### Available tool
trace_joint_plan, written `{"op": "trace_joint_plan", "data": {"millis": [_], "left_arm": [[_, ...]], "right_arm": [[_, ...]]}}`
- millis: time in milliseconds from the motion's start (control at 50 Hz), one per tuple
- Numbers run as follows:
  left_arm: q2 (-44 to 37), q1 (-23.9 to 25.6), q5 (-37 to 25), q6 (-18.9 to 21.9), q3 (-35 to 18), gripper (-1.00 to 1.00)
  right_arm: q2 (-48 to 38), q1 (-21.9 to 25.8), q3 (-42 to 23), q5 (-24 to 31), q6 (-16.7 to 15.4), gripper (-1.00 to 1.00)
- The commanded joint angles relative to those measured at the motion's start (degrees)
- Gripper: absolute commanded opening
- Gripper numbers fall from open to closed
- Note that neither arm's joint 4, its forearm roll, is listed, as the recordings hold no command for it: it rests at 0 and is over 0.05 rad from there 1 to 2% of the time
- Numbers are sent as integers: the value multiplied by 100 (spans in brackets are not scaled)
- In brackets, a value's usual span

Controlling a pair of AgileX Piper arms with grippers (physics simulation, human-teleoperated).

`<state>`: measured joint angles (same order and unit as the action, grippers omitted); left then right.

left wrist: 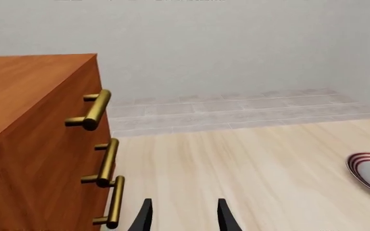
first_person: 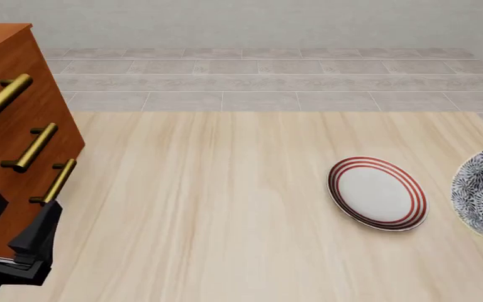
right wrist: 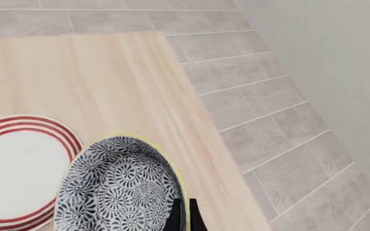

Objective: Put the bowl on top of the cabinet.

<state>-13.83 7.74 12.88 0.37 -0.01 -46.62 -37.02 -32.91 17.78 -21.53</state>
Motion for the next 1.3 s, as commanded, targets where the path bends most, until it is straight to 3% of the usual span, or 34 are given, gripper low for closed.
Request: {"op": "trace_joint_plan", "data": {"millis": [20,60,180,280,440,740,1020,1300], "left_arm": [[162,155,-84,61,-5,100],[44,156,57,211,-1,100],[-131,684,36,-108,-102,100],[34,907,-274,-9,-322,100],[-295,1438,-443,-293,-791,100],[-1012,2117,-247,-355,-1213,100],[-1753,2849,-49,-311,-1795,100],[-2431,3483,149,-318,-2259,100]], "right_arm": [[112,431,-54,-13,182,-100],[89,506,-66,-43,192,-100],[112,767,-127,-37,307,-100],[127,963,-173,-24,345,-100],[107,1267,-122,-97,353,-100],[137,1579,-245,-65,335,-100],[417,1886,-735,467,338,-100],[393,2107,-841,472,221,-100]]}}
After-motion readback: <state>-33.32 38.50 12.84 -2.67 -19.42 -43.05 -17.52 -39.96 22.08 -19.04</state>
